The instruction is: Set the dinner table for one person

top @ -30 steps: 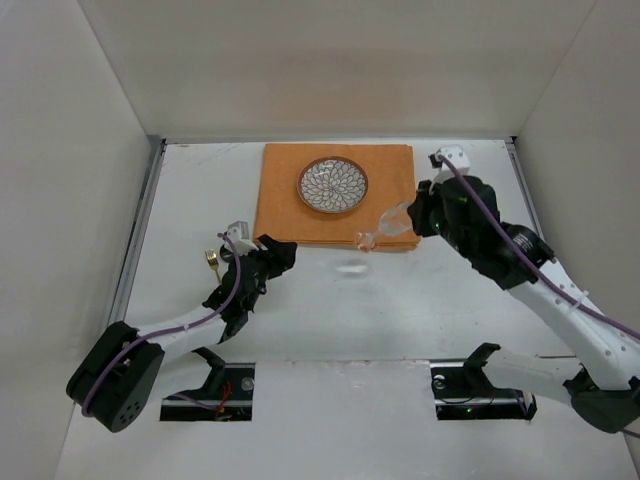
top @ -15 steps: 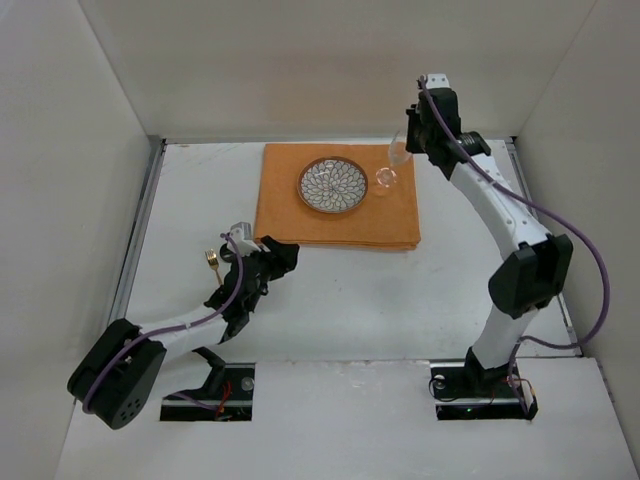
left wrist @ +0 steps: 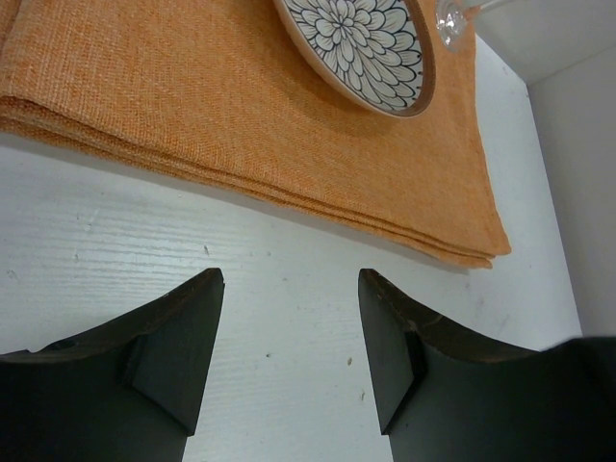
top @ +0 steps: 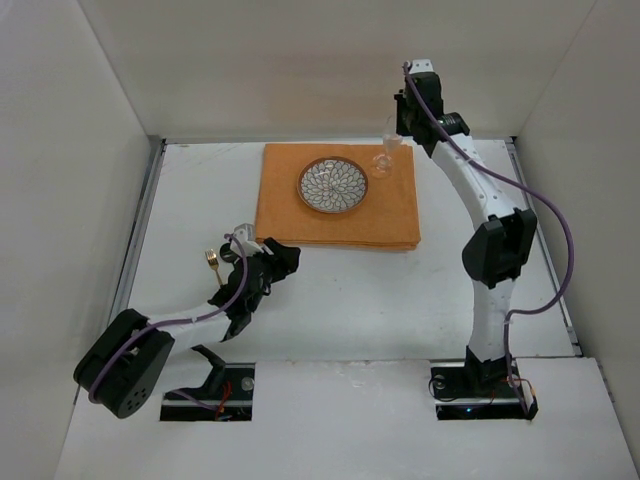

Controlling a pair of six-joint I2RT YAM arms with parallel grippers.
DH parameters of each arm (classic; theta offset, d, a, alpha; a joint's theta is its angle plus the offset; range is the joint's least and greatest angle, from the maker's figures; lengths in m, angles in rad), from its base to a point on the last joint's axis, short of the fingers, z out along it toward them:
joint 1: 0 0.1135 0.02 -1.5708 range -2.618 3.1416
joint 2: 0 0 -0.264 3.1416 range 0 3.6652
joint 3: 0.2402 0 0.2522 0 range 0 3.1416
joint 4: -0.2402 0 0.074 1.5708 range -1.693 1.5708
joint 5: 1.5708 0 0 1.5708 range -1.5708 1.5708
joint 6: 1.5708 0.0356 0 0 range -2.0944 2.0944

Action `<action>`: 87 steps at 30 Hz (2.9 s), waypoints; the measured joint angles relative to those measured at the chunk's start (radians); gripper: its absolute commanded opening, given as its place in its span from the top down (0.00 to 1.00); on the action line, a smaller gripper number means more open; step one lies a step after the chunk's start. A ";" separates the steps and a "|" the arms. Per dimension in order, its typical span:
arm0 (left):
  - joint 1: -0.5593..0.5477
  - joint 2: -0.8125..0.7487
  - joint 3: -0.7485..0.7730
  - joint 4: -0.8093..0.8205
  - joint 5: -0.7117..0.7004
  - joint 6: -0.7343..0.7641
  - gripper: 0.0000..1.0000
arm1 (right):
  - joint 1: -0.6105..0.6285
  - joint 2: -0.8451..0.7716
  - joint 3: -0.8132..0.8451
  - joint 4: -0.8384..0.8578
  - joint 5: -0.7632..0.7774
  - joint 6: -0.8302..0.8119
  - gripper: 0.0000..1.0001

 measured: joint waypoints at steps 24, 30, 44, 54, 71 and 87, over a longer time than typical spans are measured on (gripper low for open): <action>-0.003 0.058 0.000 0.018 0.004 -0.004 0.44 | -0.014 0.190 0.239 -0.047 0.013 -0.054 0.42; -0.003 0.058 0.000 0.022 0.004 -0.004 0.44 | -0.014 0.190 0.262 -0.047 0.011 -0.050 0.35; 0.011 0.053 0.000 0.022 0.003 -0.003 0.45 | -0.013 0.042 0.208 -0.042 -0.056 0.013 0.34; 0.056 -0.025 0.009 -0.051 -0.013 0.025 0.88 | 0.002 -0.516 -0.532 0.261 -0.083 0.141 0.88; 0.093 -0.134 0.254 -0.758 -0.351 0.109 0.55 | 0.422 -1.139 -1.573 0.760 0.007 0.375 1.00; 0.195 0.160 0.360 -0.852 -0.335 0.143 0.66 | 0.389 -1.187 -1.719 0.930 -0.091 0.593 0.85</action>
